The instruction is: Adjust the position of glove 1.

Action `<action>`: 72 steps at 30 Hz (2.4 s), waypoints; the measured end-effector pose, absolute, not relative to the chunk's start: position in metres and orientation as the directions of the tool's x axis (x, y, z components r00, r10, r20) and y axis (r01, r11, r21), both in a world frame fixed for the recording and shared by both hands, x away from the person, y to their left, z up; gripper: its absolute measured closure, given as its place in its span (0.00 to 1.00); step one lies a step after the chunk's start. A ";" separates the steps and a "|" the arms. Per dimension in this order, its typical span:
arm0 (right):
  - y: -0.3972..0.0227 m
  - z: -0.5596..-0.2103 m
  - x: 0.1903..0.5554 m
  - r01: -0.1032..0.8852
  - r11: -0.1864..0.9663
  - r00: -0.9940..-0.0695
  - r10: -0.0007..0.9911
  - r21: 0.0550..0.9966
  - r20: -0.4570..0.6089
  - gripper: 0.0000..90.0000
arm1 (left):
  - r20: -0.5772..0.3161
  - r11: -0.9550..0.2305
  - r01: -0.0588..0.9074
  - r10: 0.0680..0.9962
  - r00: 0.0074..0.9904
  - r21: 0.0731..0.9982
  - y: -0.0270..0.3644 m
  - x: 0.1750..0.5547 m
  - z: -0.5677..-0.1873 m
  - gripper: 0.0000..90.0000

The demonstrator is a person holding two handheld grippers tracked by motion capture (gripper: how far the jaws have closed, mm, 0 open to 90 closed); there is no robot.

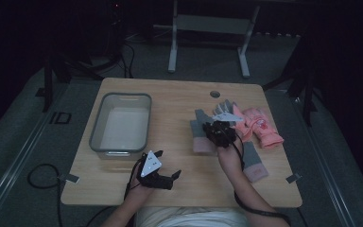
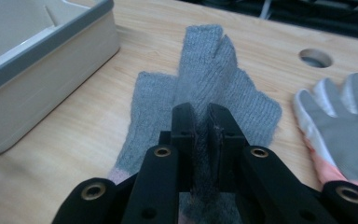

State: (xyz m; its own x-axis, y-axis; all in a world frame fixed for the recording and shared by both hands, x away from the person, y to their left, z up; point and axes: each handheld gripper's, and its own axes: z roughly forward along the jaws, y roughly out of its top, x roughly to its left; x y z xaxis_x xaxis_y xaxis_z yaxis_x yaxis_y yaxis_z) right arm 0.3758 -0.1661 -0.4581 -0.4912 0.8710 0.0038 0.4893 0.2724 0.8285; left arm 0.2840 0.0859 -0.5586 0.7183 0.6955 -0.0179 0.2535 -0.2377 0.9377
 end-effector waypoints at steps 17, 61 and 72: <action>-0.153 -0.516 0.329 0.576 0.279 -0.454 0.891 0.768 0.017 0.90 | -0.012 -0.239 0.245 0.693 0.721 0.940 0.086 0.283 -0.559 0.01; -0.335 -0.510 0.358 0.474 0.503 -0.671 0.738 0.722 -0.073 0.70 | -0.015 -0.238 0.251 0.696 0.718 0.938 0.086 0.284 -0.559 0.01; -0.348 -0.546 0.358 0.531 0.486 -0.665 0.746 0.695 -0.013 0.66 | -0.021 -0.229 0.254 0.702 0.712 0.940 0.086 0.284 -0.559 0.01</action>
State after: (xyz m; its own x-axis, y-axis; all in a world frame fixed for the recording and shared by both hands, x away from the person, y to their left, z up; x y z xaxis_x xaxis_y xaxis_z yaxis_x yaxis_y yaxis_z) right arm 0.3585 -0.3483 -0.5457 -0.6654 0.7464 -0.0133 0.5308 0.4856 0.6946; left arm 0.2838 0.0865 -0.5588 0.7120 0.7019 -0.0214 0.2538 -0.2288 0.9398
